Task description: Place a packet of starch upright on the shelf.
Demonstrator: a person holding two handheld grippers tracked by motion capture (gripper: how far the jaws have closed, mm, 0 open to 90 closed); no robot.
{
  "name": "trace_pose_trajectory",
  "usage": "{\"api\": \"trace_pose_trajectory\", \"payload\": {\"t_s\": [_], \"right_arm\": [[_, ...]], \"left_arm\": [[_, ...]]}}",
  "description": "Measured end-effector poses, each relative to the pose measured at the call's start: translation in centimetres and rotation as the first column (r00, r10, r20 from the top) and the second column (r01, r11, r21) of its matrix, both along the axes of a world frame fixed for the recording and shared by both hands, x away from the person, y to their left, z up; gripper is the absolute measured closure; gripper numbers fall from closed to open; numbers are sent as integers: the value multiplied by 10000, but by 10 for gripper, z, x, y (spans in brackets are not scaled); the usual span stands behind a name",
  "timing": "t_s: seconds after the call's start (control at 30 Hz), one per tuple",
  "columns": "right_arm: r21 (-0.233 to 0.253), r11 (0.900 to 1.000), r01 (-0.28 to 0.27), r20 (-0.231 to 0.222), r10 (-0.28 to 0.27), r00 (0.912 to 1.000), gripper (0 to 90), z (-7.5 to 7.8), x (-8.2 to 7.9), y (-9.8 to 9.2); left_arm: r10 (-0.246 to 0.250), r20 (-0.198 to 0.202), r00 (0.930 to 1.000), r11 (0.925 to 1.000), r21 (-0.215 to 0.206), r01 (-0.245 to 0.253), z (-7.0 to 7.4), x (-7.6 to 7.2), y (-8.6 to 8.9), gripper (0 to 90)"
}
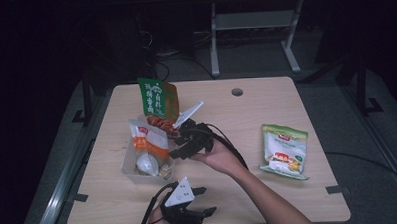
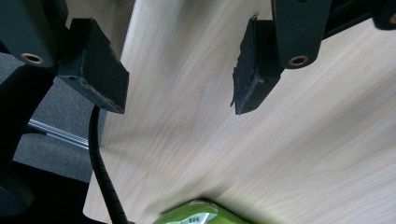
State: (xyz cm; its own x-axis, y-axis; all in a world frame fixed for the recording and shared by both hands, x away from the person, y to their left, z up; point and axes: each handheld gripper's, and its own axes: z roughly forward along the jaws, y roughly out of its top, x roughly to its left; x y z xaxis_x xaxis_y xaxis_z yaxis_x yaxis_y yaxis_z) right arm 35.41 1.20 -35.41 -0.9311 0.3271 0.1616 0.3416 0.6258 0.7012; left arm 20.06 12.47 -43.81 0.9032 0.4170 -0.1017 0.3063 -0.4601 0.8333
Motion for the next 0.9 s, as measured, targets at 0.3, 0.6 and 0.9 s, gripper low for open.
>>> {"api": "trace_pose_trajectory", "payload": {"t_s": [0.3,0.6,0.9], "right_arm": [[-95,9982,584,-50,-585,9983,453,-5,-1,-38],[-245,9938,1083,-217,-1088,9938,450,-9,-4,-68],[-381,9829,1799,-347,-1813,9828,446,-17,-8,-104]], "left_arm": [[-50,67,10000,9999,152,49,-1,0,-1,340],[-5,110,9999,9999,143,4,-2,1,-1,335],[12,140,9999,9999,131,-14,-3,3,-2,331]]}}
